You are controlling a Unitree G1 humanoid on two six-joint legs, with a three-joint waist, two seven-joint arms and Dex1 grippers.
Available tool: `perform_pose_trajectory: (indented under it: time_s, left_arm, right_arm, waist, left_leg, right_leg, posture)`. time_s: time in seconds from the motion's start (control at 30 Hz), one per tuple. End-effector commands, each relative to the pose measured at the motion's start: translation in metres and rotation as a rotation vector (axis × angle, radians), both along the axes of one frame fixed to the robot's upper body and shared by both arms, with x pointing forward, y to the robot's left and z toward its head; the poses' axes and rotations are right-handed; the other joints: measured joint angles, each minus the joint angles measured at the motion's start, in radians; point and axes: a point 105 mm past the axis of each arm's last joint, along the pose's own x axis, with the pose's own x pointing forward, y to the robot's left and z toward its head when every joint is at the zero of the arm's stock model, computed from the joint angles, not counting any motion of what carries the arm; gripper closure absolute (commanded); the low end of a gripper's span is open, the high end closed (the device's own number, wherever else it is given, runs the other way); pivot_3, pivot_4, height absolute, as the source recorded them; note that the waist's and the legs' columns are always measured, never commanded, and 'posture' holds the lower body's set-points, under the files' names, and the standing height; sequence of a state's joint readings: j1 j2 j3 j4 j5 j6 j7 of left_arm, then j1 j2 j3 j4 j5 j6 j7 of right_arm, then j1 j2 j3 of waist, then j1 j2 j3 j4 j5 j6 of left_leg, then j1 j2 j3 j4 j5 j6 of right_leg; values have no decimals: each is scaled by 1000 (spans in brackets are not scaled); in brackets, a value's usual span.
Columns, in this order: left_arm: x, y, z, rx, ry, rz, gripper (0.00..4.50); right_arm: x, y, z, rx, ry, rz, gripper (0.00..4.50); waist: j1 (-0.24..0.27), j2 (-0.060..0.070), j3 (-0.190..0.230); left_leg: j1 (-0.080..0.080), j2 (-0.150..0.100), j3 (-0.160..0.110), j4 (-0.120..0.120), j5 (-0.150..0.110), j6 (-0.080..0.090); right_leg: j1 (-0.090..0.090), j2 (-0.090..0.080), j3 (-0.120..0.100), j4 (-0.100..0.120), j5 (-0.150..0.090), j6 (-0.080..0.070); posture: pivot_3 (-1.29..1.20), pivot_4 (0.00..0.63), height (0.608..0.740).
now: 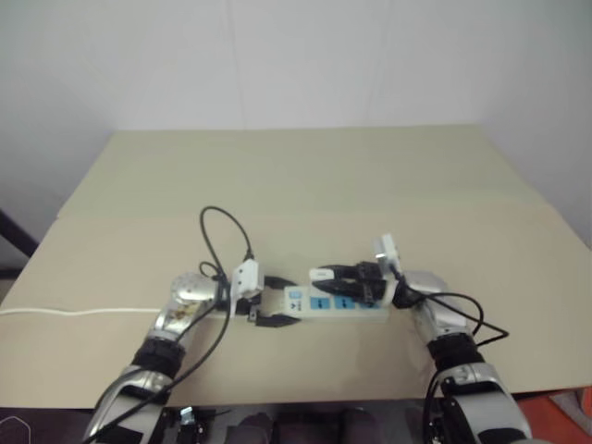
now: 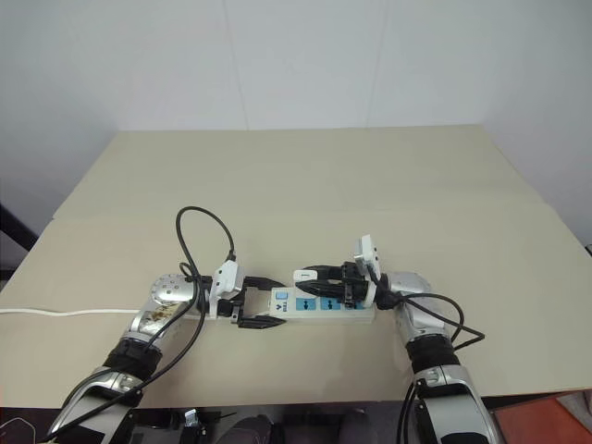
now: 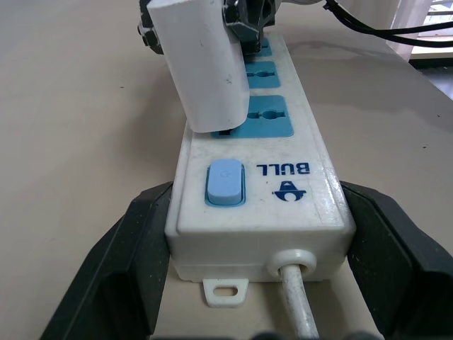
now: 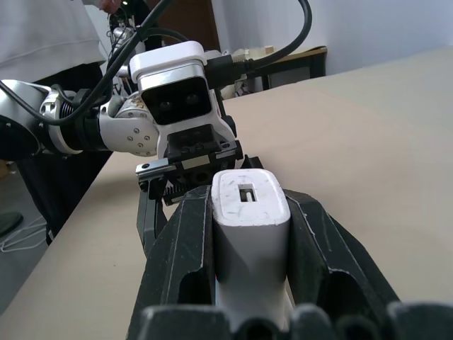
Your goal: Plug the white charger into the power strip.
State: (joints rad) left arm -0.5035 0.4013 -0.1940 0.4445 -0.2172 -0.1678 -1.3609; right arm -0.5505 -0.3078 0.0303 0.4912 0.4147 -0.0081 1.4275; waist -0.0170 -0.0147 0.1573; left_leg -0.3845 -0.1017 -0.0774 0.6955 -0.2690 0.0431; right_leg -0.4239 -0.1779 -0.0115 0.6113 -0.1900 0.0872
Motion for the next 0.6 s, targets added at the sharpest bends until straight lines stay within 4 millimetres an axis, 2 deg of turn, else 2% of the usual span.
perform_pose_trajectory:
  time_s: [0.03,0.17,0.6]
  left_arm:
    - [-2,-1,3,7,-17,-11,1266]
    - [-2,-1,3,7,-18,-12,1266]
    - [-3,-1,3,12,-16,-26,1266]
  right_arm:
    - [1,-4,-3,-4,-11,-7,3395]
    - [0,-5,-8,0,-20,-1,3395]
    - [-11,3,-44,-70,-4,40,3395]
  waist:
    - [0,0,0]
    - [0,0,0]
    - [-1,-4,-3]
  left_leg:
    - [0,0,0,0,0,0]
    - [1,0,0,0,0,0]
    - [10,1,0,-1,-4,6]
  right_leg:
    - [0,0,0,0,0,0]
    - [1,0,0,0,0,0]
    - [4,1,0,0,0,0]
  posture:
    - [0,150,740]
    - [0,150,740]
    - [0,150,740]
